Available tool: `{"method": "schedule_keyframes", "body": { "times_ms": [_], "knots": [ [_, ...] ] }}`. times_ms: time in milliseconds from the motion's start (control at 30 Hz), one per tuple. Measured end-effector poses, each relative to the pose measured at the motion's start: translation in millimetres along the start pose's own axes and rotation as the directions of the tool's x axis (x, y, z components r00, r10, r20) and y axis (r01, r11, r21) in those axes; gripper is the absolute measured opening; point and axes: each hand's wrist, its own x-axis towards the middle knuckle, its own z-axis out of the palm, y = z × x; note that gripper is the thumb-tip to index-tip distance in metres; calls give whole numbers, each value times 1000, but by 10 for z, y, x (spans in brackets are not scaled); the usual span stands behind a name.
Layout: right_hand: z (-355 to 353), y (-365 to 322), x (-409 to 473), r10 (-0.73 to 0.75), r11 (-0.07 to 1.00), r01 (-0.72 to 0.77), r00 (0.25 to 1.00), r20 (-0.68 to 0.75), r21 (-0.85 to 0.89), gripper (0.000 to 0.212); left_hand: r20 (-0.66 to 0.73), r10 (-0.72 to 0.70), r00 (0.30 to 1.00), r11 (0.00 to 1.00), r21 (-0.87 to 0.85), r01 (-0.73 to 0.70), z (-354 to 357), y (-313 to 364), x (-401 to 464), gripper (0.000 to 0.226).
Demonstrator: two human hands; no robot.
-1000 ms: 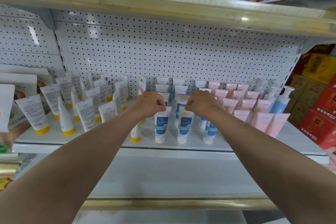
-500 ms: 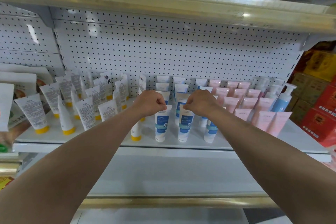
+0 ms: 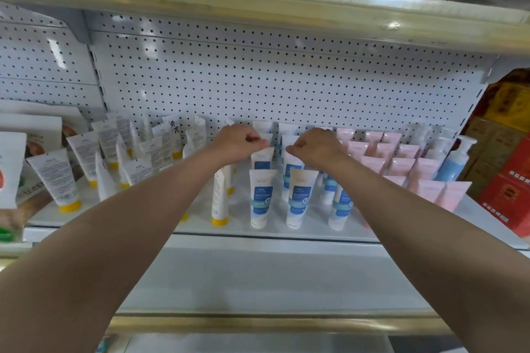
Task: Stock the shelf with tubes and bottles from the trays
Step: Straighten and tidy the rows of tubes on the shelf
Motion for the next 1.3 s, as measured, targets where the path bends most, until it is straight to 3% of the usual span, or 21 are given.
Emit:
{"method": "schedule_keyframes", "body": {
  "times_ms": [200, 300, 500, 900, 1100, 1300],
  "knots": [
    [8, -258, 293, -17, 993, 17, 1000, 1, 116, 45, 37, -51, 998, 996, 69, 48, -418, -225, 208, 49],
    [50, -467, 486, -17, 987, 13, 1000, 22, 159, 54, 66, -139, 988, 990, 24, 138, -658, -473, 354, 57],
    [206, -831, 937, -35, 977, 28, 999, 28, 211, 53, 165, -253, 953, 965, -21, 260, -1015, -1050, 750, 66],
    [541, -1404, 1821, -18, 973, -9, 993, 115, 229, 54, 338, -358, 871, 934, 131, 333, -953, -1629, 1562, 84],
    [753, -1429, 2138, 39, 989, -51, 995, 87, 137, 48, 380, -340, 860, 940, 175, 294, -796, -1819, 1832, 87],
    [818, -1354, 2302, 76, 993, -80, 996, 54, 87, 29, 290, -254, 923, 958, 204, 199, -709, -1882, 1936, 88]
  ]
}}
